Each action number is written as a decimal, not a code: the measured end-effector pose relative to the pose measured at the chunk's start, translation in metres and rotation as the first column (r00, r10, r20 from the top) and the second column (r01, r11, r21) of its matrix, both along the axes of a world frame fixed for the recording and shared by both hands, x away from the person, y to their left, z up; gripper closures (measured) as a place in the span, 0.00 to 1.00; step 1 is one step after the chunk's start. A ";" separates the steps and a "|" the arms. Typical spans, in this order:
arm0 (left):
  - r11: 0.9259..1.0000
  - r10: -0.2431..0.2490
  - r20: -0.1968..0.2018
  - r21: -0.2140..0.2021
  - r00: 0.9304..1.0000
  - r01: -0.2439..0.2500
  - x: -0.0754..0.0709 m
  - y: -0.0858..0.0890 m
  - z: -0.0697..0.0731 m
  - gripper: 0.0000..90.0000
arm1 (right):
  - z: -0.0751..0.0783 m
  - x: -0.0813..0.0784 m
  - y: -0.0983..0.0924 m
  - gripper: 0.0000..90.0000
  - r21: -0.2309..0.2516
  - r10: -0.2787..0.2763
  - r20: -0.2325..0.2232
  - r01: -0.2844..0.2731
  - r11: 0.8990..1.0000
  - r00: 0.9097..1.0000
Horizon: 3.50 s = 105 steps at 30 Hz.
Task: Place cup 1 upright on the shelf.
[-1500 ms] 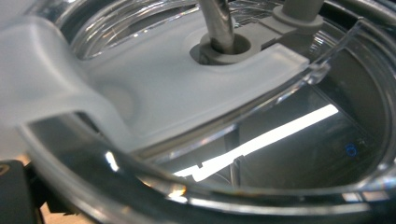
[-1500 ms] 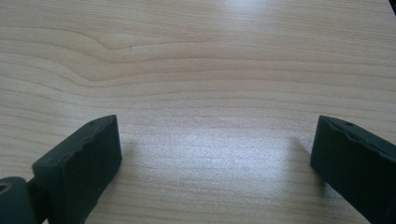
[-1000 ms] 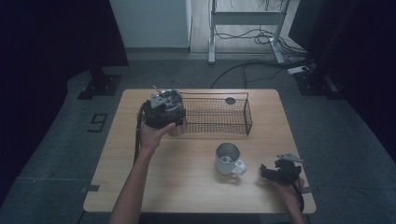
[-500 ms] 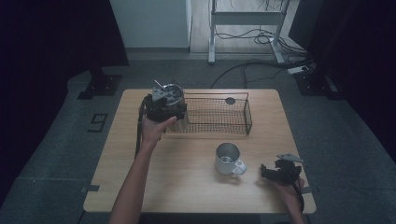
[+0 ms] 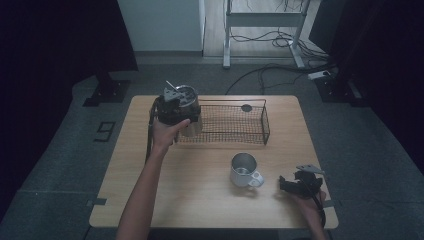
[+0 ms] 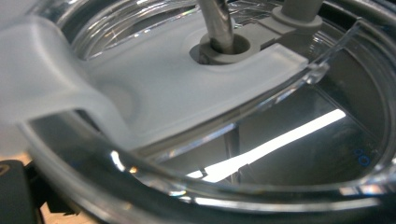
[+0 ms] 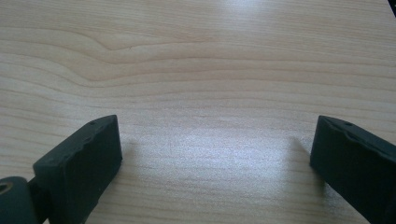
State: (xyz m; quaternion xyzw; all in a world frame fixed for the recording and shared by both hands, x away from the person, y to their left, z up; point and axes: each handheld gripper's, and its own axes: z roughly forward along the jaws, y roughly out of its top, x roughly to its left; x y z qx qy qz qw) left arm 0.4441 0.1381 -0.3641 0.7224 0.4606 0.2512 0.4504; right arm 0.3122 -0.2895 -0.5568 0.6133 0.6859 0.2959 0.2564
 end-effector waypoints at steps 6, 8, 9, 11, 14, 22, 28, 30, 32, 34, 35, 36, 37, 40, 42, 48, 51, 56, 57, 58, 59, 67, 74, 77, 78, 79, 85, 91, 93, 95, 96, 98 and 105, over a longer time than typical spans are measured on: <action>1.000 -0.006 -0.009 -0.014 1.000 0.006 0.007 -0.004 -0.001 0.05 | 0.000 0.000 0.000 0.02 0.000 0.000 -0.001 0.000 1.000 1.000; 1.000 -0.005 -0.014 -0.010 1.000 0.005 0.008 -0.005 -0.001 0.05 | 0.000 0.000 0.000 0.02 0.000 0.000 -0.001 0.000 1.000 1.000; 1.000 -0.002 -0.015 -0.008 1.000 0.002 0.009 -0.006 -0.001 0.05 | 0.000 0.000 0.000 0.02 0.000 0.000 -0.001 0.000 1.000 1.000; 1.000 -0.003 -0.018 0.000 1.000 0.003 0.011 -0.007 -0.001 0.05 | 0.000 0.000 0.000 0.02 0.000 0.000 -0.001 0.000 1.000 1.000; 1.000 0.000 -0.020 0.002 1.000 0.000 0.014 -0.008 0.000 0.05 | 0.000 0.000 0.000 0.02 -0.001 -0.001 -0.002 0.001 1.000 1.000; 1.000 0.004 -0.031 -0.001 0.999 -0.004 0.020 -0.008 0.003 0.05 | 0.000 0.000 0.000 0.02 -0.001 0.000 -0.002 0.000 1.000 1.000; 1.000 0.016 -0.032 0.003 0.999 -0.016 0.025 -0.007 0.006 0.05 | 0.000 0.000 0.000 0.02 -0.001 0.000 -0.002 0.000 1.000 1.000; 1.000 0.015 -0.032 0.005 0.999 -0.015 0.027 -0.009 0.007 0.05 | 0.000 0.000 0.000 0.02 -0.001 0.000 -0.002 0.000 1.000 1.000; 1.000 0.015 -0.034 0.010 0.999 -0.015 0.028 -0.010 0.006 0.05 | 0.000 0.000 0.000 0.02 -0.001 0.000 -0.002 0.000 1.000 1.000; 1.000 0.015 -0.033 0.023 0.999 -0.014 0.030 -0.012 0.005 0.05 | 0.000 0.000 0.000 0.02 -0.001 -0.001 -0.002 0.001 1.000 1.000; 1.000 0.015 -0.032 0.028 0.999 -0.014 0.031 -0.012 0.005 0.05 | 0.000 0.000 0.000 0.02 -0.001 0.000 -0.002 0.000 1.000 1.000; 1.000 0.014 -0.032 0.029 0.999 -0.013 0.032 -0.013 0.004 0.05 | 0.000 0.000 0.000 0.02 0.000 0.000 -0.001 0.000 1.000 1.000; 1.000 0.014 -0.034 0.028 0.999 -0.014 0.033 -0.014 0.004 0.05 | 0.000 0.000 0.000 0.02 -0.001 0.000 -0.002 0.000 1.000 1.000; 1.000 0.015 -0.040 0.025 0.999 -0.014 0.037 -0.014 0.002 0.05 | 0.000 0.000 0.000 0.02 -0.001 0.000 -0.002 0.000 1.000 1.000; 1.000 0.018 -0.044 0.027 0.999 -0.017 0.038 -0.015 0.001 0.05 | 0.000 0.000 0.000 0.02 0.000 0.000 -0.001 0.000 1.000 1.000; 0.999 0.027 -0.055 0.024 0.998 -0.026 0.045 -0.017 -0.003 0.05 | 0.000 0.000 0.000 0.02 -0.001 0.000 -0.002 0.000 1.000 1.000; 0.999 0.029 -0.068 0.015 0.997 -0.028 0.050 -0.019 -0.004 0.05 | 0.000 0.000 0.000 0.02 -0.001 0.000 -0.002 0.000 1.000 1.000; 0.999 0.035 -0.070 0.030 0.997 -0.033 0.056 -0.024 -0.007 0.05 | 0.000 0.000 0.000 0.02 -0.001 0.000 -0.002 0.000 1.000 1.000; 0.999 0.033 -0.070 0.030 0.997 -0.031 0.056 -0.025 -0.008 0.05 | 0.000 0.000 0.000 0.02 -0.001 -0.002 -0.002 0.002 1.000 1.000; 0.999 0.032 -0.076 0.028 0.997 -0.030 0.059 -0.026 -0.011 0.05 | 0.000 0.000 0.001 0.02 0.000 -0.008 -0.002 0.008 1.000 1.000; 0.999 0.032 -0.076 0.028 0.997 -0.030 0.059 -0.026 -0.011 0.05 | 0.000 0.000 0.001 0.02 0.000 -0.008 -0.002 0.008 1.000 1.000; 0.998 0.054 -0.080 0.028 0.995 -0.052 0.068 -0.027 -0.018 0.05 | 0.000 0.000 0.001 0.02 0.001 -0.008 -0.002 0.008 1.000 1.000; 0.996 0.082 -0.103 0.043 0.991 -0.078 0.075 -0.027 -0.032 0.05 | 0.000 0.000 0.000 0.02 0.000 -0.008 -0.002 0.008 1.000 1.000; 0.996 0.085 -0.107 0.041 0.991 -0.081 0.076 -0.028 -0.035 0.05 | 0.000 0.000 0.001 0.02 0.001 -0.008 -0.002 0.008 1.000 1.000; 0.996 0.085 -0.111 0.044 0.990 -0.080 0.077 -0.028 -0.036 0.05 | 0.000 0.000 0.001 0.02 0.001 -0.008 -0.001 0.008 1.000 1.000; 0.996 0.086 -0.110 0.049 0.990 -0.081 0.077 -0.028 -0.038 0.05 | 0.000 0.000 0.000 0.02 0.001 -0.008 -0.002 0.008 1.000 1.000; 0.996 0.086 -0.129 0.048 0.988 -0.081 0.079 -0.030 -0.047 0.05 | 0.000 0.000 0.001 0.02 0.000 -0.009 -0.002 0.009 1.000 1.000; 0.994 0.098 -0.137 0.068 0.986 -0.090 0.081 -0.034 -0.055 0.05 | 0.000 0.000 0.000 0.02 0.000 -0.009 -0.002 0.009 1.000 1.000; 0.994 0.096 -0.140 0.063 0.985 -0.088 0.082 -0.035 -0.058 0.05 | 0.000 0.000 0.001 0.02 0.001 -0.009 -0.001 0.009 1.000 1.000; 0.994 0.096 -0.144 0.069 0.985 -0.087 0.083 -0.035 -0.060 0.05 | 0.000 0.000 0.001 0.02 0.001 -0.009 -0.001 0.009 1.000 1.000; 0.994 0.097 -0.149 0.069 0.984 -0.088 0.083 -0.035 -0.062 0.05 | 0.000 0.000 0.000 0.02 0.000 -0.009 -0.002 0.009 1.000 1.000; 0.994 0.101 -0.154 0.062 0.983 -0.092 0.084 -0.035 -0.065 0.05 | 0.000 0.000 0.000 0.02 0.000 -0.009 -0.002 0.009 1.000 1.000; 0.993 0.104 -0.163 0.064 0.981 -0.095 0.084 -0.032 -0.072 0.05 | 0.000 0.000 0.001 0.02 0.000 -0.009 -0.001 0.009 1.000 1.000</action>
